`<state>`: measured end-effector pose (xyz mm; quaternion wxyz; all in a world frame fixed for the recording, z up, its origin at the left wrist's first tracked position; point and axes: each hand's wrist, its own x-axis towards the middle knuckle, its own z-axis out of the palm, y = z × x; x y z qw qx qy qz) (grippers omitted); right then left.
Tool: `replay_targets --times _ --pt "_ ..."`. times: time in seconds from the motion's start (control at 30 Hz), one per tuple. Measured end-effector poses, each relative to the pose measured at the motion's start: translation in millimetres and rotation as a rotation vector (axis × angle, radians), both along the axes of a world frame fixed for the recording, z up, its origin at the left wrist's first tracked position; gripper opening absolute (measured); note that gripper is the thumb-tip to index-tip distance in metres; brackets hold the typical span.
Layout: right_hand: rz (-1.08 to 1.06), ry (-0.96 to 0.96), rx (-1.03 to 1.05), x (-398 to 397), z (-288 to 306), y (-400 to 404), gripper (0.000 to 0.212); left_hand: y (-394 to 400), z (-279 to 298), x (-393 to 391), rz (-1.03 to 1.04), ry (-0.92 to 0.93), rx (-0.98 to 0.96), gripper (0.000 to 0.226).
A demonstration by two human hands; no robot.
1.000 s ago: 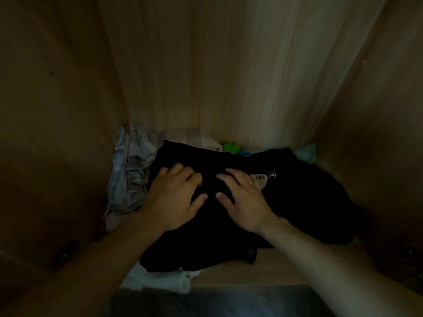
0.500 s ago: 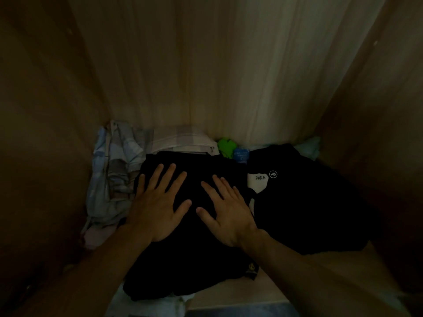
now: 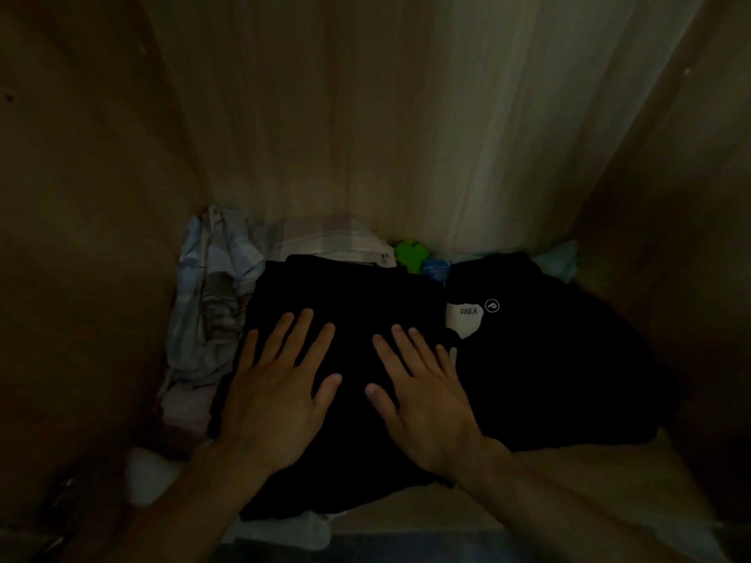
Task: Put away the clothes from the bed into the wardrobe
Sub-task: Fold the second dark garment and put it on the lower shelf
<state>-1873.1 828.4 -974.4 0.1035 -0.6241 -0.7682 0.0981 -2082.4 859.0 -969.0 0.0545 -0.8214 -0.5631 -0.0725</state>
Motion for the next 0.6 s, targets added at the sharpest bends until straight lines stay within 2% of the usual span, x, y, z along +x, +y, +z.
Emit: replay_targets --times 0.17,0.4,0.5,0.6 --pt "-0.044 0.031 0.012 -5.8 -16.1 3.4 0.073 -5.0 -16.3 -5.9 0.058 -0.088 -0.113 0.068" --pt "-0.025 -0.012 -0.066 -3.2 -2.4 -0.7 0.081 -7.8 -6.7 0.2 0.098 -0.053 -0.170 0.077" --pt "-0.023 -0.001 -0.106 4.5 23.7 -9.7 0.068 -16.9 20.5 -2.5 0.094 0.013 -0.279 0.082" --pt "-0.045 0.005 -0.124 10.1 71.3 -29.2 0.065 -33.4 79.2 -9.1 0.073 -0.059 -0.341 0.069"
